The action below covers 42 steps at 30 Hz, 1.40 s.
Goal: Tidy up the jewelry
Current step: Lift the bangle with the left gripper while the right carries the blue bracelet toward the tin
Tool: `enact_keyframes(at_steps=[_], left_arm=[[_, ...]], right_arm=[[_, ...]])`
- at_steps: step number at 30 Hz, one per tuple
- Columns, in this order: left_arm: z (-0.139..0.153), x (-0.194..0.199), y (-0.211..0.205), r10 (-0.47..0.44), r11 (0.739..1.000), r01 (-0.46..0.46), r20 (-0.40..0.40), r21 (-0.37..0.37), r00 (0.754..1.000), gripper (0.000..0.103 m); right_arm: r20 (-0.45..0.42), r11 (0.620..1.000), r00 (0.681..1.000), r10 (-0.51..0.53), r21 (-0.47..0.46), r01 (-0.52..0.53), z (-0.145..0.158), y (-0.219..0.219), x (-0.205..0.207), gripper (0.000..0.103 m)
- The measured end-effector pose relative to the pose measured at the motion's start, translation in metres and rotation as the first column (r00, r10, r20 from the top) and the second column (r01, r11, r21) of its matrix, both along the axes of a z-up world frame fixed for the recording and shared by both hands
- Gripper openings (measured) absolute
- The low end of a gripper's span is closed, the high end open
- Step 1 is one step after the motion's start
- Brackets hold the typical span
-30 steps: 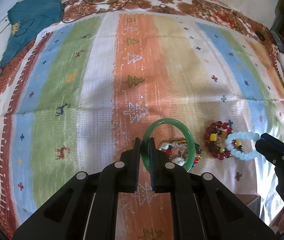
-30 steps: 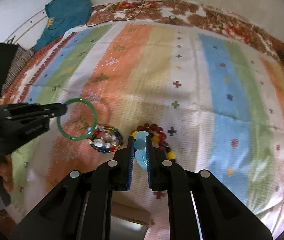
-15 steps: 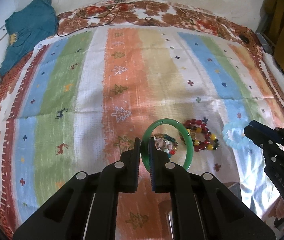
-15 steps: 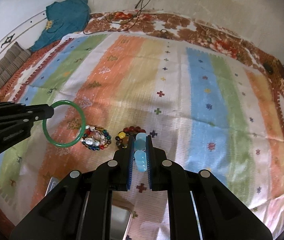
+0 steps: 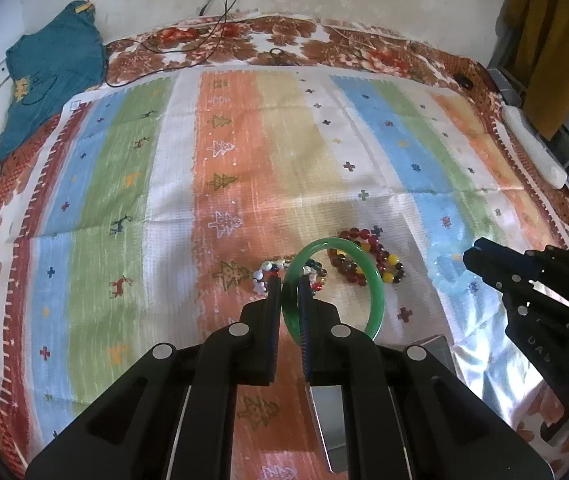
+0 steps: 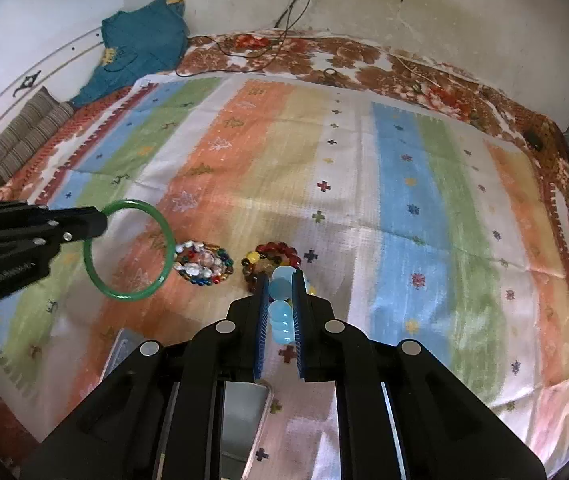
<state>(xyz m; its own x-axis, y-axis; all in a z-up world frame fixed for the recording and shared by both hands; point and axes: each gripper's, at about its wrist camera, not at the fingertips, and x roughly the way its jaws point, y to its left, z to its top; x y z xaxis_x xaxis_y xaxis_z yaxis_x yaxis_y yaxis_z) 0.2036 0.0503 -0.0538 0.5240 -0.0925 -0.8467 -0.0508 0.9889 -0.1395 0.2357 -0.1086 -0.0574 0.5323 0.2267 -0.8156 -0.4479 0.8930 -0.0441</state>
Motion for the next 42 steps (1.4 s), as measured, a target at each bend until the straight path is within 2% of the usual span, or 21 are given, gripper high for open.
enact_keyframes(at_steps=[16,24,42], left_arm=[[0.011,-0.043,-0.018,-0.047,0.999,0.047,0.025,0.008,0.999,0.008],[0.02,-0.065,-0.033,-0.087,0.996,0.085,0.052,0.04,0.995,0.008],[0.021,-0.082,-0.047,-0.097,0.995,0.095,0.055,0.036,0.994,0.009]], right_arm=[[0.029,0.999,1.0,0.002,0.039,-0.003,0.013,-0.012,-0.036,0.012],[0.05,0.997,0.998,0.029,0.066,-0.032,0.025,-0.012,-0.057,0.012],[0.058,0.989,0.996,0.067,0.127,-0.073,0.035,-0.022,-0.093,0.012]])
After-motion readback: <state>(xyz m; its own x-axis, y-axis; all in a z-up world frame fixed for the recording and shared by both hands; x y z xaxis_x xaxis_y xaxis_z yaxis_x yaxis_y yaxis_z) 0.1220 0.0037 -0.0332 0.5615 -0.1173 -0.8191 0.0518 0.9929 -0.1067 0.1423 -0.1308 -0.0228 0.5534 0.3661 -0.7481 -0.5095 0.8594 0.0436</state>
